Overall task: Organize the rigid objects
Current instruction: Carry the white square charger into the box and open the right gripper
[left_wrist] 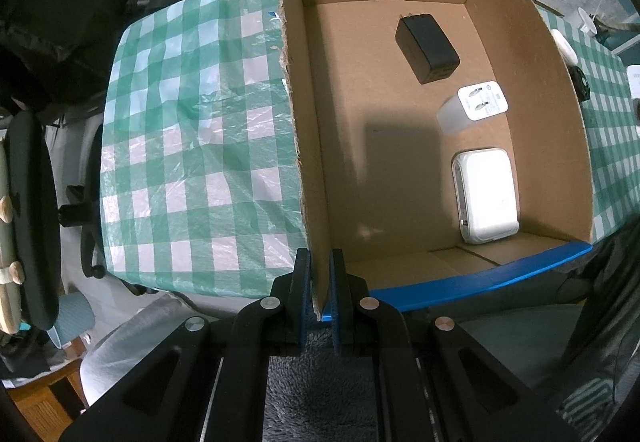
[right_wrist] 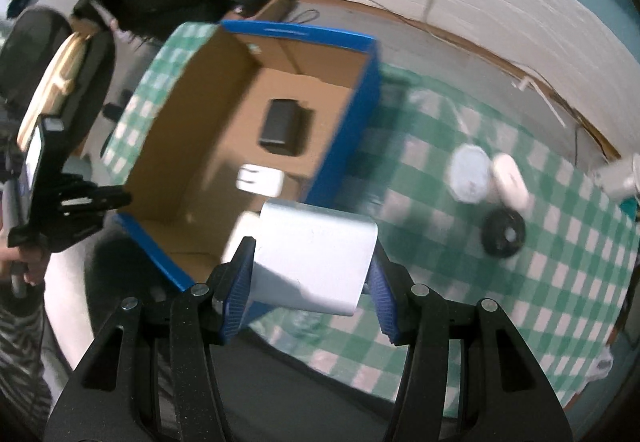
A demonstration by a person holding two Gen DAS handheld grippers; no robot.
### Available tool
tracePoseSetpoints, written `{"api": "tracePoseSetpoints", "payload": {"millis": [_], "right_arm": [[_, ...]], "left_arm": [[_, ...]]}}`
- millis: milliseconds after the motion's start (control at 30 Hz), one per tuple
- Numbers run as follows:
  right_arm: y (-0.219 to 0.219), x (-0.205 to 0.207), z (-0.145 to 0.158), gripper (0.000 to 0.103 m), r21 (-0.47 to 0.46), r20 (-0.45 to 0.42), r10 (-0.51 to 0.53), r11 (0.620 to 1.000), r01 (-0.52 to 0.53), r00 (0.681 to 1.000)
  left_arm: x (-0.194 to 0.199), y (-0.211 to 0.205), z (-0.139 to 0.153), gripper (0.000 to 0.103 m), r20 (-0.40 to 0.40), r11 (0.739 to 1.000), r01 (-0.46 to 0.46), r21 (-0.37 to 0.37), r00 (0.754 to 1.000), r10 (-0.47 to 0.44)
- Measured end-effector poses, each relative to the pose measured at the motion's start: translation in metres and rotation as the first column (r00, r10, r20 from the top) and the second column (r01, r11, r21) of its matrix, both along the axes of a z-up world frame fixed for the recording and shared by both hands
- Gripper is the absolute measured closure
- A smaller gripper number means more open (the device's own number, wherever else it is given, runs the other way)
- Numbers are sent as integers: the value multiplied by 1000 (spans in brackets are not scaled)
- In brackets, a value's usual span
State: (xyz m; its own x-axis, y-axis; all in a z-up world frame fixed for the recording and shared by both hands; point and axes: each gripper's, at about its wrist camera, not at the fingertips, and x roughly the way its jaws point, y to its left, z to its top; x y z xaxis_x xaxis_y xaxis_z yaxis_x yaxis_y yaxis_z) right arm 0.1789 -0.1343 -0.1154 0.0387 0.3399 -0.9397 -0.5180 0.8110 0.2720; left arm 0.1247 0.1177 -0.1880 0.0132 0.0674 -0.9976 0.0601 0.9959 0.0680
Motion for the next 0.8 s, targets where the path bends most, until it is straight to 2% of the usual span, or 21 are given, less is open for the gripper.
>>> {"api": "tracePoseSetpoints", "payload": {"millis": [400,633,800], "right_arm": [[59,-18,-25,50,-33,-8,128,991,-128,992],[68,-23,-46,50,-103,-7,171,980,-171,985],[71,-25,-49,49,-110,12,186,977,-183,983]], "left_arm": [[0,3,2,96,4,1000,0,-2,1000,0],[0,4,2,96,4,1000,-1,-5,1000,1],[1,3,1,96,3,1000,1,-4,1000,-1]]}}
